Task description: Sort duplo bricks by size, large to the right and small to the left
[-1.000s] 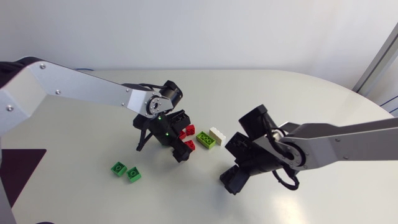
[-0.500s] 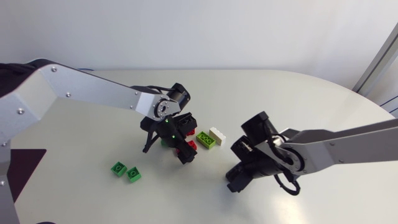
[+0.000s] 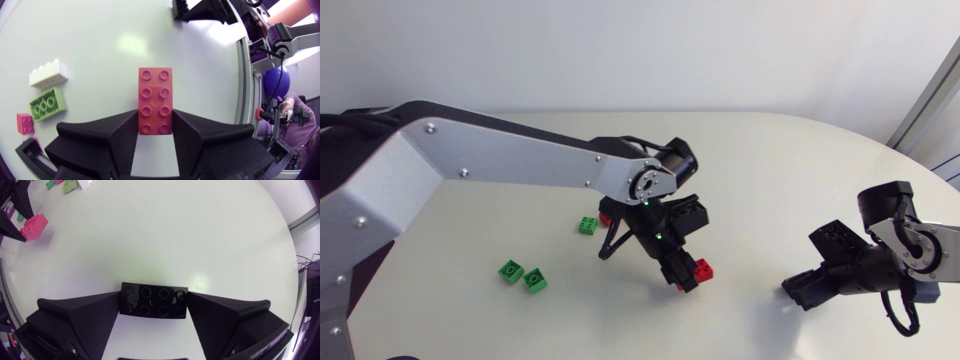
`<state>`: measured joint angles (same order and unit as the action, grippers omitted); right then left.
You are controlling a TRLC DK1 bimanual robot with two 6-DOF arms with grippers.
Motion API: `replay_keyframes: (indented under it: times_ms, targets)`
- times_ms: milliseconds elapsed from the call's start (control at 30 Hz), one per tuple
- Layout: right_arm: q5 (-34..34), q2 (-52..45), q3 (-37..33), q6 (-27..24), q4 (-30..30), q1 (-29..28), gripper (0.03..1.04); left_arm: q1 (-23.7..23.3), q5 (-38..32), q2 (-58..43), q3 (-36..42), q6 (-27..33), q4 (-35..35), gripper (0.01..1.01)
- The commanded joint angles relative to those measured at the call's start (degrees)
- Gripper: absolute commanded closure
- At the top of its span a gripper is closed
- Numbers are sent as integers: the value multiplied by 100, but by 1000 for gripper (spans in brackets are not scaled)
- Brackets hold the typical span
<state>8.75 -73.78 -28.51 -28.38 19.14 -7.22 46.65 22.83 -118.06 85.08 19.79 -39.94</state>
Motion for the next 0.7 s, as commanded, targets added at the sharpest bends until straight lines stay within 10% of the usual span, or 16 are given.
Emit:
replay_keyframes:
  times_ms: [0, 167, 400, 667]
  targets:
    - [153, 399, 127, -106, 125, 142, 57, -7, 81, 204, 316, -169, -66, 764]
    - [162, 742, -32, 351, 319, 881, 59, -77, 266, 99, 316, -169, -49, 639]
    - [65, 751, -357, 975, 240, 1970, 59, -86, 266, 99, 343, -177, -40, 51]
    - [-155, 4, -700, 1379, -147, 2858, 66, -798, -138, -94, 606, -213, 22, 46]
